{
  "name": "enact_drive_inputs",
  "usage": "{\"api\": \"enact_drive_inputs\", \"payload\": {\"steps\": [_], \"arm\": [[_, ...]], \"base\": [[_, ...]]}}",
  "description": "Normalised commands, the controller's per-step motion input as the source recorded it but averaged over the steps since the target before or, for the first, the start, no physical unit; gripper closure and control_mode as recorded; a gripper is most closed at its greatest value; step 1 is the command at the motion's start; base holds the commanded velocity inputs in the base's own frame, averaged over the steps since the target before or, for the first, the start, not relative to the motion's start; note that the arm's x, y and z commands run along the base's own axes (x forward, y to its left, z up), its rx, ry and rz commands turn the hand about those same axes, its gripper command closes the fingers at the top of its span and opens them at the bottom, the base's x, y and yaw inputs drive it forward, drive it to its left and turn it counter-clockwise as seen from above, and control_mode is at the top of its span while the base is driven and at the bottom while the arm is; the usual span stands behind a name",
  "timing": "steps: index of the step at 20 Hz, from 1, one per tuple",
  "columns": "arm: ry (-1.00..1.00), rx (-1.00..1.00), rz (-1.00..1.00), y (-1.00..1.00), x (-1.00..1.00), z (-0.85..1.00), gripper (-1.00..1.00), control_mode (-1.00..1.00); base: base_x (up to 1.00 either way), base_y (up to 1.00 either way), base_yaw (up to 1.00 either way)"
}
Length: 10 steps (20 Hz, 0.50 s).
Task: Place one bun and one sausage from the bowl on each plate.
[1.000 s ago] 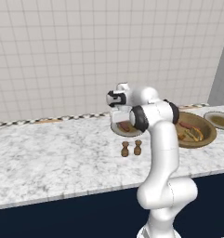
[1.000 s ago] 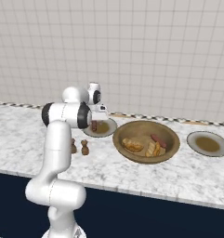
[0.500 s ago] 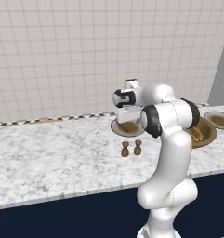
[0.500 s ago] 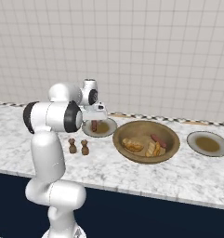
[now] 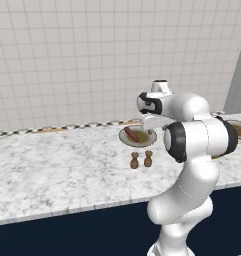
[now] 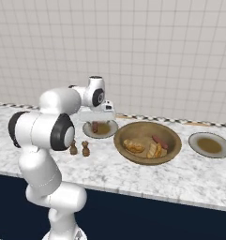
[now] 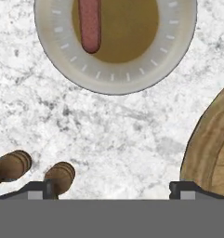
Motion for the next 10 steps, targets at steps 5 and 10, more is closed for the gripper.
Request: {"api": "enact_drive_inputs", "payload": {"steps": [5, 10], "arm": [[0.01, 0.0, -0.01, -0.84, -0.37, 0.0, -1.0, -1.0], [0.04, 0.0, -0.1, -0.75, -0.05, 0.0, -1.0, -1.0]], "base": [[0.0, 0.0, 0.0], [0.0, 0.0, 0.0]]}}
